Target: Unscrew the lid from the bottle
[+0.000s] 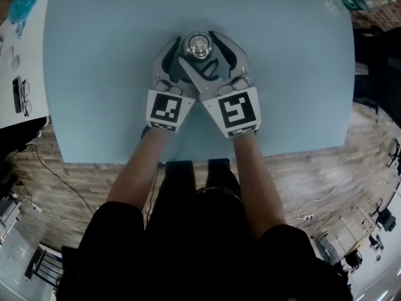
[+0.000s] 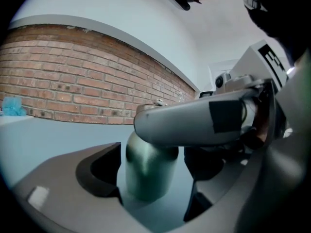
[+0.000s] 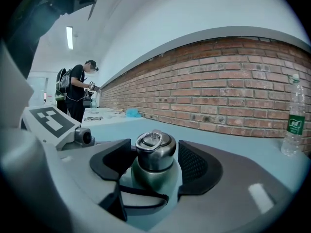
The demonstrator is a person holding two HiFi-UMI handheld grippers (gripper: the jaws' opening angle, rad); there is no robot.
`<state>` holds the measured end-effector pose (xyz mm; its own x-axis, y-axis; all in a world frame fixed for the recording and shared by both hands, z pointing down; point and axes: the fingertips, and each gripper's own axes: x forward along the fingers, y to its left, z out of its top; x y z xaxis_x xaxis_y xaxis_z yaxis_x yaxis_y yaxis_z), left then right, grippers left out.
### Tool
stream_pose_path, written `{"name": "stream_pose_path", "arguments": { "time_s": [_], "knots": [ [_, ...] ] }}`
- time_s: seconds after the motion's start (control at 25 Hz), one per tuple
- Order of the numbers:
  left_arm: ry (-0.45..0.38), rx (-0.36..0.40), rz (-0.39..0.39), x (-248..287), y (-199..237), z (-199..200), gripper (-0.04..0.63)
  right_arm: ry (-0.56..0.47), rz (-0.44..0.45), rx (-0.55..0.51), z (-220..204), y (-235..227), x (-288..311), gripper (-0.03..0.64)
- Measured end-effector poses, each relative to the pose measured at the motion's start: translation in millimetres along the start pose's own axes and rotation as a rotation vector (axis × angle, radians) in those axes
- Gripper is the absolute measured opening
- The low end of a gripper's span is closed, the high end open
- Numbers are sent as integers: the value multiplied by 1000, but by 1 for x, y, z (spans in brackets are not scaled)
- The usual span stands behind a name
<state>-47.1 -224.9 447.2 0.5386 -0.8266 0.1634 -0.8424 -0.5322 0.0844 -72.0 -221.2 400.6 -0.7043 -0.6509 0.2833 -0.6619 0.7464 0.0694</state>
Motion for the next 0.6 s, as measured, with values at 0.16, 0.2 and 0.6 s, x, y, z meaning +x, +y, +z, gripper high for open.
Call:
{"name": "stream_pose_path", "arguments": {
  "time_s": [0.16, 0.2, 0.6],
  "knots": [
    [-3, -8, 29, 1, 3, -2, 390, 9, -20, 3, -2, -2, 1, 305],
    [-5, -11, 34, 1, 3, -1, 388, 11, -22, 2, -2, -2, 2, 305],
    [-13, -14, 56, 7, 5, 3, 382, 32, -24, -36, -4, -1, 6, 288]
  ]
}}
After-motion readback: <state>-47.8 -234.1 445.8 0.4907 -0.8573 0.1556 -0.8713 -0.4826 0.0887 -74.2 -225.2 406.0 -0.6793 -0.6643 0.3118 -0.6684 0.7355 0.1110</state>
